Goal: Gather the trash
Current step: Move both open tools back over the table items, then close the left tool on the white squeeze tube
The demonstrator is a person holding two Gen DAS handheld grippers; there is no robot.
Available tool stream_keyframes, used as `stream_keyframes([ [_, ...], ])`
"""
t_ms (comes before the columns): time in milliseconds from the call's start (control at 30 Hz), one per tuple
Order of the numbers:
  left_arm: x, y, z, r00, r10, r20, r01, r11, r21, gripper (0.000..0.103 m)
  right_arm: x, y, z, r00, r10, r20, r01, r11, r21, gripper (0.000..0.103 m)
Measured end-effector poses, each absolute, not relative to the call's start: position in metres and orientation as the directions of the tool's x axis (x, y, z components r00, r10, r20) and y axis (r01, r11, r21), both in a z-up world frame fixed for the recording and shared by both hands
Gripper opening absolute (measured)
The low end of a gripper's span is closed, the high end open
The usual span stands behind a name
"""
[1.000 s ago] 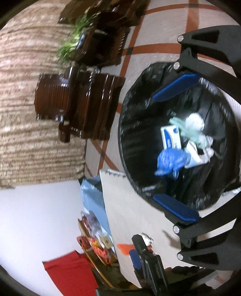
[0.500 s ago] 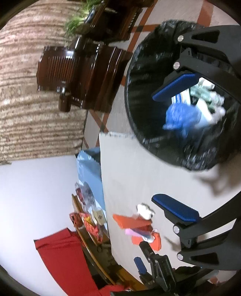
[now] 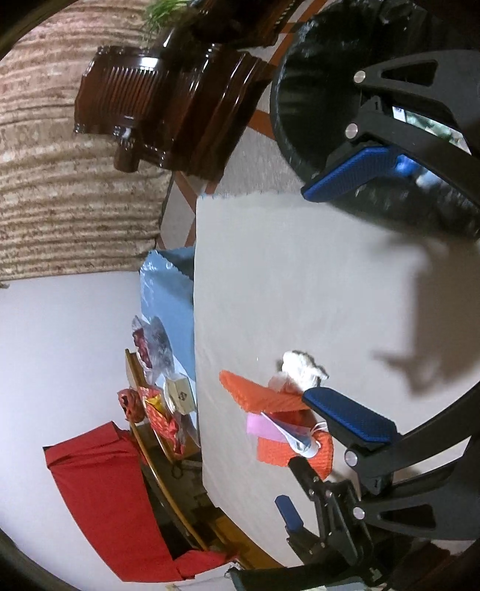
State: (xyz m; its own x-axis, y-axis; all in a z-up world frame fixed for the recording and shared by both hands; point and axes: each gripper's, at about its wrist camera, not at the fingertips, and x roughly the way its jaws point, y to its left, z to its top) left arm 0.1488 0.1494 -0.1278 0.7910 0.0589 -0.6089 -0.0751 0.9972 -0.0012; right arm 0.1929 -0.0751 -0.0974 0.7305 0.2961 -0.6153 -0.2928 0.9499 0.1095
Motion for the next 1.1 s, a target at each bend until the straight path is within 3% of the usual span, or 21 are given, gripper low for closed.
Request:
stream_keyframes([
  [233, 0.173, 0.162, -0.153, 0.754, 0.049, -0.655, -0.077, 0.997, -0.015, 0.081, 0.216, -0.047, -0.114, 0.696, 0.295, -0.655, -0.313, 0.945, 0.093, 0.098],
  [567, 0.203, 0.154, -0.169, 0.734, 0.019, -0.679, -0.024, 1.0, 0.003, 0.076, 0.227, -0.028, -0.125, 0.675, 0.28, -0.683, -0.318, 0.945, 0.073, 0.098],
  [767, 0.208, 0.157, -0.171, 0.73, -0.006, -0.684, -0.013, 1.0, -0.022, 0.055, 0.23, -0.018, -0.126, 0.668, 0.285, -0.688, -0.332, 0.941, 0.067, 0.098],
  [833, 0.205, 0.16, -0.168, 0.738, -0.023, -0.674, -0.009, 0.999, -0.044, 0.039, 0.231, -0.016, -0.125, 0.668, 0.288, -0.686, -0.338, 0.939, 0.064, 0.098],
  [933, 0.201, 0.168, -0.162, 0.748, -0.044, -0.663, -0.015, 0.996, -0.082, 0.024, 0.233, -0.012, -0.124, 0.668, 0.292, -0.685, -0.346, 0.936, 0.063, 0.098],
  [1100, 0.194, 0.185, -0.151, 0.764, -0.061, -0.642, -0.042, 0.989, -0.143, 0.015, 0.236, -0.003, -0.124, 0.664, 0.31, -0.681, -0.363, 0.929, 0.069, 0.098],
])
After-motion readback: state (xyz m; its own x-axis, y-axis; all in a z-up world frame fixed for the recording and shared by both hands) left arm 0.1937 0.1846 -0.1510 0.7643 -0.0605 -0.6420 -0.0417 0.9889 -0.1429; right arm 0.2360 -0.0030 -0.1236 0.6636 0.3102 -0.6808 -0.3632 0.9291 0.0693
